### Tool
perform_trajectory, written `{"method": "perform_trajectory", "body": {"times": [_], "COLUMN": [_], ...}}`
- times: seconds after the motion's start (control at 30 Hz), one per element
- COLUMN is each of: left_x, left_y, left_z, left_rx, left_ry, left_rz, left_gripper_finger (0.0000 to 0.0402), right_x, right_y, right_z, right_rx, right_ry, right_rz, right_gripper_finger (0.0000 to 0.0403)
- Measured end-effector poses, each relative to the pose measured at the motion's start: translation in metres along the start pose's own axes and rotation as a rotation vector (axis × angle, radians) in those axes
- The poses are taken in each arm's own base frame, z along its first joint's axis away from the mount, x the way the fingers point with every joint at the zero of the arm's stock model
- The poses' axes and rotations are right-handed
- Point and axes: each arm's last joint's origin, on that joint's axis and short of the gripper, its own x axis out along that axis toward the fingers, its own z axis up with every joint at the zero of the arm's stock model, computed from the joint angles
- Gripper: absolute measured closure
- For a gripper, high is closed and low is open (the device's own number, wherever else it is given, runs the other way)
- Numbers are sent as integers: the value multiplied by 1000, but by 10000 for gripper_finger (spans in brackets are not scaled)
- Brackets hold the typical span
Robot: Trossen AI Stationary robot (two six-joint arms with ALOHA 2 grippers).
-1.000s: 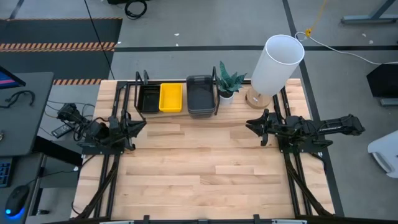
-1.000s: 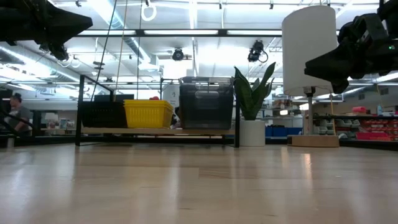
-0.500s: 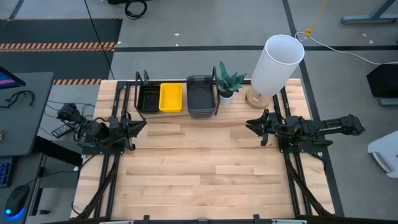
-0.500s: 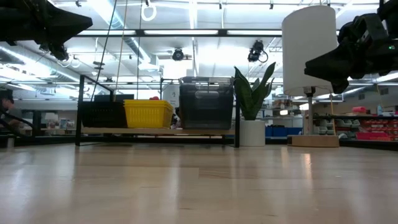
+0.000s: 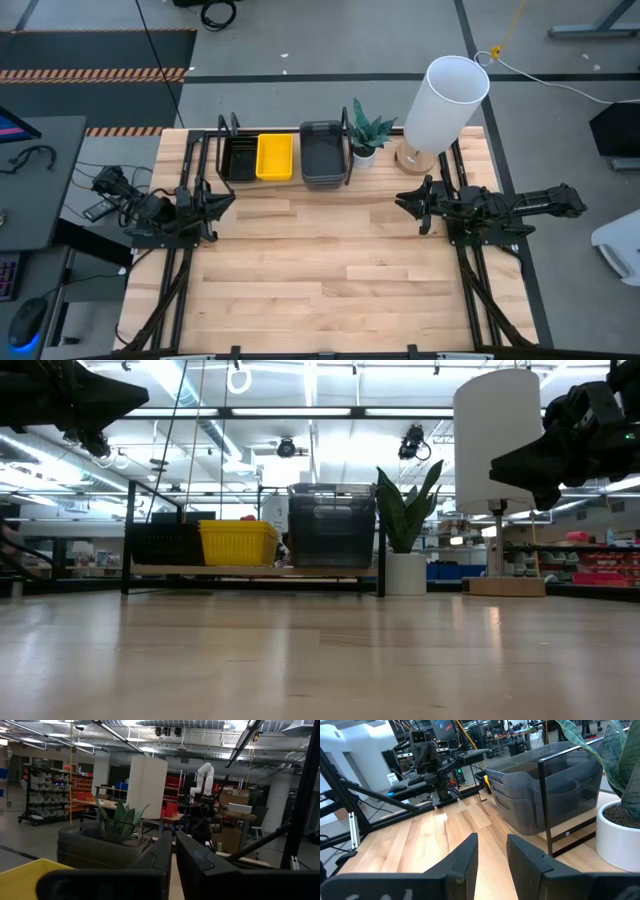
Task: Stack baskets on shelf by color
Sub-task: Return to Home Position
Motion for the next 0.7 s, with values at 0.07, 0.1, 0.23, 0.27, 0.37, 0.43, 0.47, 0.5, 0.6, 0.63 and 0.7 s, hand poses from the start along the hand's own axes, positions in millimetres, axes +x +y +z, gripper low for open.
{"method": "perform_trajectory", "body": {"times": [0.07, 0.1, 0.23, 0.27, 0.37, 0.43, 0.47, 0.5, 0.6, 0.63, 0.7], "left_x": [0, 0, 0, 0, 0, 0, 0, 0, 0, 0, 0], "left_y": [0, 0, 0, 0, 0, 0, 0, 0, 0, 0, 0], "left_z": [0, 0, 0, 0, 0, 0, 0, 0, 0, 0, 0], "left_rx": [0, 0, -1, 0, 0, 0, 0, 0, 0, 0, 0], "left_ry": [0, 0, 0, 0, 0, 0, 0, 0, 0, 0, 0], "left_rz": [0, 0, 0, 0, 0, 0, 0, 0, 0, 0, 0], "left_gripper_finger": [375, 376, 378, 377, 372, 369, 368, 366, 366, 367, 370], "right_x": [0, 0, 0, 0, 0, 0, 0, 0, 0, 0, 0], "right_y": [0, 0, 0, 0, 0, 0, 0, 0, 0, 0, 0], "right_z": [0, 0, 0, 0, 0, 0, 0, 0, 0, 0, 0], "right_rx": [0, 0, 0, 0, 0, 0, 0, 0, 0, 0, 0], "right_ry": [0, 0, 0, 0, 0, 0, 0, 0, 0, 0, 0], "right_rz": [0, 0, 0, 0, 0, 0, 0, 0, 0, 0, 0], "right_gripper_finger": [295, 295, 294, 294, 294, 294, 294, 294, 294, 294, 294]}}
